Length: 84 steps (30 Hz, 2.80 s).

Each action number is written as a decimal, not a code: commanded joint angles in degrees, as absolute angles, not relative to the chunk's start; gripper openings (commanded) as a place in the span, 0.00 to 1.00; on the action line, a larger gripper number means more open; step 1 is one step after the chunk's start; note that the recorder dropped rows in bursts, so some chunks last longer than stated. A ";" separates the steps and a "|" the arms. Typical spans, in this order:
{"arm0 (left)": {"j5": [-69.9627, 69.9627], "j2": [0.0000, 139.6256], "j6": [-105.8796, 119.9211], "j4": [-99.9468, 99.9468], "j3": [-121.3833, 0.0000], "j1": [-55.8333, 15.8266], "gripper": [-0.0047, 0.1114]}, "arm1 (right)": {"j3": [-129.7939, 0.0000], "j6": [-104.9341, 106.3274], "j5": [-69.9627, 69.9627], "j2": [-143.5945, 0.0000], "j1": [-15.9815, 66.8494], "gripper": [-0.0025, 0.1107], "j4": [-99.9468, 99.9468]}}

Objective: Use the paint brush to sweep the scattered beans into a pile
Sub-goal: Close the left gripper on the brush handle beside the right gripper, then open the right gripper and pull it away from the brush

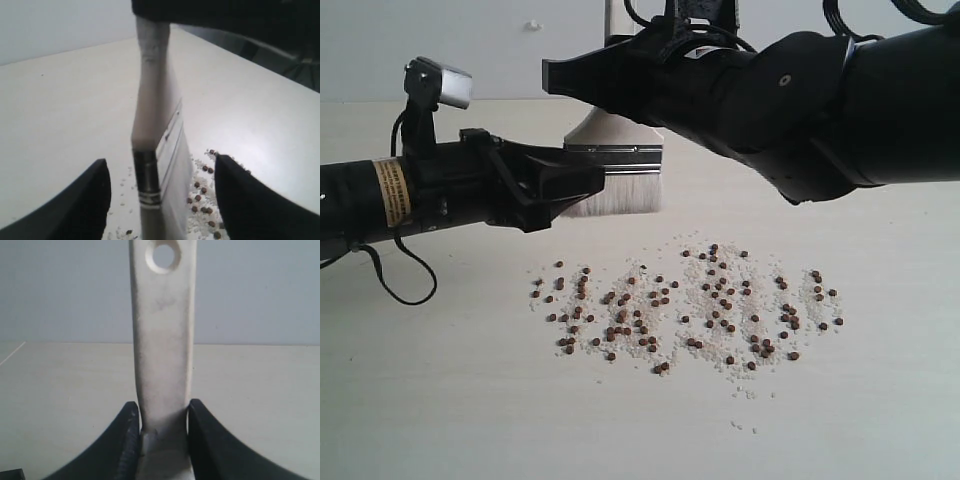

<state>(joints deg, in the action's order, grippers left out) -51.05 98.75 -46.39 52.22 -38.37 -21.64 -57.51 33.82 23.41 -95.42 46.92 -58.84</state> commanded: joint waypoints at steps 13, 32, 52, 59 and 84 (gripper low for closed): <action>-48.59 98.69 -42.08 46.93 -38.66 -21.83 0.54 | -58.13 32.68 22.73 -95.34 46.88 0.02 -54.97; -48.47 98.69 -41.92 46.01 -38.66 -21.83 0.54 | -58.13 17.42 22.50 -96.24 46.88 0.02 -42.71; -51.21 98.69 -40.52 46.54 -38.66 -21.83 0.23 | -58.13 17.29 22.50 -96.24 46.88 0.02 -42.73; -52.71 98.69 -38.68 47.87 -38.66 -21.83 0.04 | -58.13 17.29 22.49 -96.24 46.88 0.02 -43.16; -52.49 98.69 -40.00 49.82 -38.66 -19.78 0.04 | -57.71 41.63 21.88 -88.59 46.88 0.55 -61.37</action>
<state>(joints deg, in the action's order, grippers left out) -51.52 98.75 -38.34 48.95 -38.41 -21.11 -57.51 30.11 21.70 -91.83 46.92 -51.71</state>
